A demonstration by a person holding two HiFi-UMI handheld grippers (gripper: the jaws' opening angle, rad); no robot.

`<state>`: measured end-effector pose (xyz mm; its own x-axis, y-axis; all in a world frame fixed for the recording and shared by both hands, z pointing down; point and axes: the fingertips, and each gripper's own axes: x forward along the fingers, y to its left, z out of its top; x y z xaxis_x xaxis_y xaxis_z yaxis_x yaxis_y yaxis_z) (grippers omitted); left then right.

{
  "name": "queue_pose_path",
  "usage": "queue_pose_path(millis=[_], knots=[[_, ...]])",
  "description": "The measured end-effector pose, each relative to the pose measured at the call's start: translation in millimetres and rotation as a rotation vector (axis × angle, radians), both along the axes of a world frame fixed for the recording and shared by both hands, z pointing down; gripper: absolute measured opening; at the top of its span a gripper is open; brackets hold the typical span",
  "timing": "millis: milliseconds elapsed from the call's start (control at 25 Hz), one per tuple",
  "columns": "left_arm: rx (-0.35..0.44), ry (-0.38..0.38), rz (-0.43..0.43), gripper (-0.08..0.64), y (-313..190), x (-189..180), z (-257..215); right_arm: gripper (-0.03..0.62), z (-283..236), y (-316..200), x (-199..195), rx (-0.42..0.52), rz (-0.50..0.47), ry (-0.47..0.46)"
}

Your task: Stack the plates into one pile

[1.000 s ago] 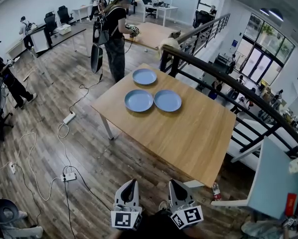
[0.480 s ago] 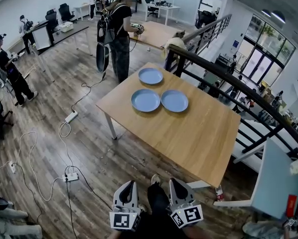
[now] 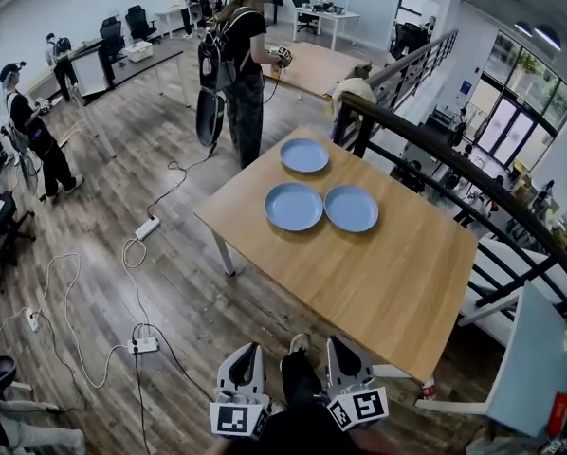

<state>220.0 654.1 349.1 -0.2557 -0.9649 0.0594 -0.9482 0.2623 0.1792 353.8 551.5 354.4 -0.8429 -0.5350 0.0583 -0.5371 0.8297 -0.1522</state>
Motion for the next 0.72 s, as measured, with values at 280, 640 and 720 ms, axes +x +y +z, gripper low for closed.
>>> queue_pose_path(millis=[280, 640, 720], knots=[[-0.052, 0.013, -0.028, 0.023, -61, -40, 3, 0.031, -9, -70, -39, -0.007, -0.002, -0.019], [-0.059, 0.0, -0.021, 0.024, -167, -84, -6, 0.031, -6, -176, -87, -0.025, -0.005, -0.024], [-0.063, -0.002, -0.017, 0.023, -192, -92, -5, 0.031, -3, -200, -94, -0.03, -0.002, -0.019]])
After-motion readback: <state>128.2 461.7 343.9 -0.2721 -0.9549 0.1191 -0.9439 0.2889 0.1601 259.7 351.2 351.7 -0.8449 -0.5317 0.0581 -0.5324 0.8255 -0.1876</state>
